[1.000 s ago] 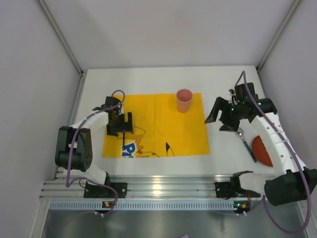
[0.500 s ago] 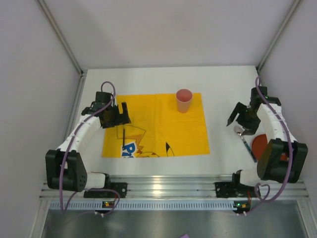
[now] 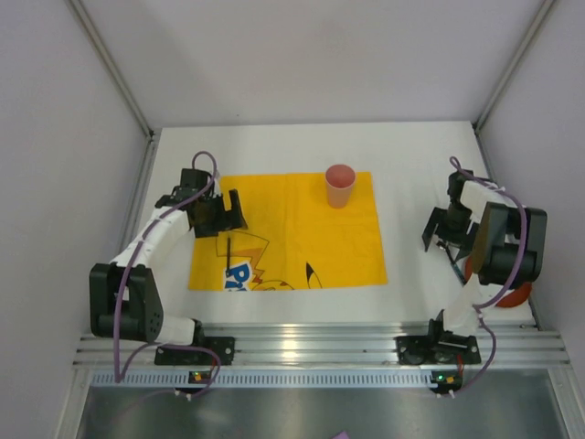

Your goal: Set the dinner table for one person

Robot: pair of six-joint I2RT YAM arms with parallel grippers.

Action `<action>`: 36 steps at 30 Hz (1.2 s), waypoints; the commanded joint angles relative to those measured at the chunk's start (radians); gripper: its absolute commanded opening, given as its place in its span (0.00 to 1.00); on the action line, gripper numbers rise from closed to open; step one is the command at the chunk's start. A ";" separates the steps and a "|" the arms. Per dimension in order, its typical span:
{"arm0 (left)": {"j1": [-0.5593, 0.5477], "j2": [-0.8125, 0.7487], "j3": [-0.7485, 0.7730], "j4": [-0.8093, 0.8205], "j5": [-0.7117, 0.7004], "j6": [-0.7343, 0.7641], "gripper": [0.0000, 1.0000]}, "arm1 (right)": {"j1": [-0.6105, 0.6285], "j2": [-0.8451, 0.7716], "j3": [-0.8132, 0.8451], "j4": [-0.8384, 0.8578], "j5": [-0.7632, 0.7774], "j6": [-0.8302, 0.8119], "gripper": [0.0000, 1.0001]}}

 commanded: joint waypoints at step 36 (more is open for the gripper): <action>0.002 0.094 0.097 0.061 0.083 -0.020 0.98 | 0.243 0.099 0.383 0.133 -0.528 0.068 0.66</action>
